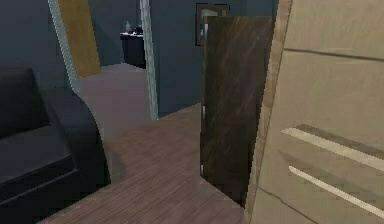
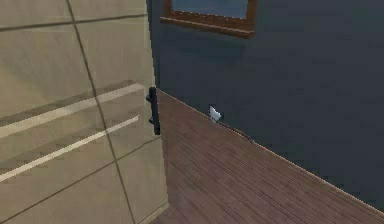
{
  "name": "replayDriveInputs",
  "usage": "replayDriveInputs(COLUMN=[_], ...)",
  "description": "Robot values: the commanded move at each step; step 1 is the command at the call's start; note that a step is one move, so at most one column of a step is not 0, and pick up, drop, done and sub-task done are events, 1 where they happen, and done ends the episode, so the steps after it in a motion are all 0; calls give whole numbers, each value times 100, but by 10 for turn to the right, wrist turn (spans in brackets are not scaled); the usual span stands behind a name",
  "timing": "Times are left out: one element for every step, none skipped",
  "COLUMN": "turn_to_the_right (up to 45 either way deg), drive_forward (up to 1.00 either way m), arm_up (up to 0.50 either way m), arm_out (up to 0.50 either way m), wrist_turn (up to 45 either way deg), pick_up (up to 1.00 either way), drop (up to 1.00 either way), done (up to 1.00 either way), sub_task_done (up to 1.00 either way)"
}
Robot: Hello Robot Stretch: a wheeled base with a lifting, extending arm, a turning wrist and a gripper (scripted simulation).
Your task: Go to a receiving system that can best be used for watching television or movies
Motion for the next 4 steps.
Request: replayDriveInputs(turn_to_the_right=[0, -390, 0, -450], drive_forward=[20, 0, 45, 0], arm_up=[0, 0, 0, 0], arm_out=[0, 0, 0, 0], wrist_turn=[0, 0, 0, 0], pick_up=[0, 0, 0, 0], drop=[0, 0, 0, 0], done=[0, 0, 0, 0], sub_task_done=[0, 0, 0, 0])
